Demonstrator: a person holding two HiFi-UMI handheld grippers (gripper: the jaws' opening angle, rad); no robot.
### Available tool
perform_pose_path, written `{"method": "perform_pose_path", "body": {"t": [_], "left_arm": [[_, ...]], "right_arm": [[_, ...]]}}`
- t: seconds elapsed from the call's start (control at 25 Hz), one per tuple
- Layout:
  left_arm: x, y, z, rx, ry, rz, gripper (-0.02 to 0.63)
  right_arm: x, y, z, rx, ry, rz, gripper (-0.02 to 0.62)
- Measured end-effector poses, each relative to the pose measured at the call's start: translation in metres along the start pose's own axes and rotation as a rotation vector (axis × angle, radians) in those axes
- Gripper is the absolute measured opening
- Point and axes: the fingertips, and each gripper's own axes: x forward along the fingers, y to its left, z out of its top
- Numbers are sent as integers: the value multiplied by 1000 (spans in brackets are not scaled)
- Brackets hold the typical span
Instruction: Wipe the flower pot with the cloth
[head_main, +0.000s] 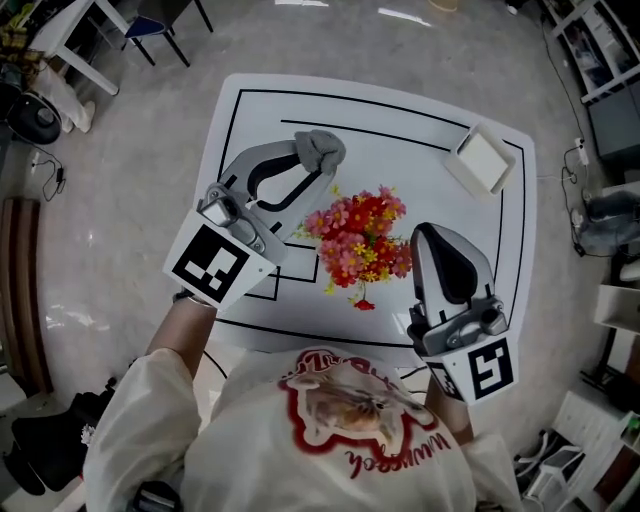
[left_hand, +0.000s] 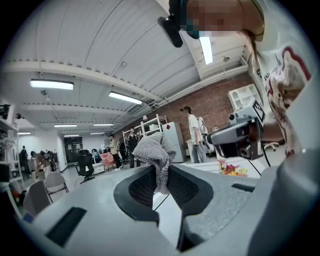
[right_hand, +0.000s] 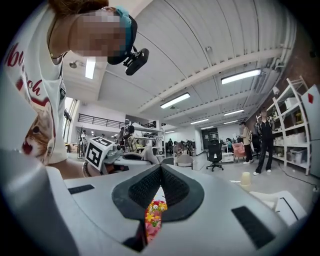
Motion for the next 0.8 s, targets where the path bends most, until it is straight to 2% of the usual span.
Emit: {"method": "perform_pose_path", "body": {"t": [0.16, 0.24, 0.32, 0.48, 0.68, 0.8], "left_arm": [[25, -6, -44, 117, 119, -119, 43], [32, -12, -65, 196, 168, -212, 43], [35, -18, -78, 239, 185, -326, 43], [48, -27, -102, 253, 213, -501, 43], [68, -29, -123, 180, 211, -573, 43], [73, -38, -136, 160, 216, -670, 43]], "right_arm": [[1, -1, -4, 16, 12, 1, -3], [2, 1, -4, 21, 13, 8, -3], [5, 3, -5, 20, 17, 16, -3], [9, 2, -10, 33, 26, 27, -3], [13, -1, -11, 41, 28, 16, -3], [16, -5, -8, 87, 6, 1, -3]]}}
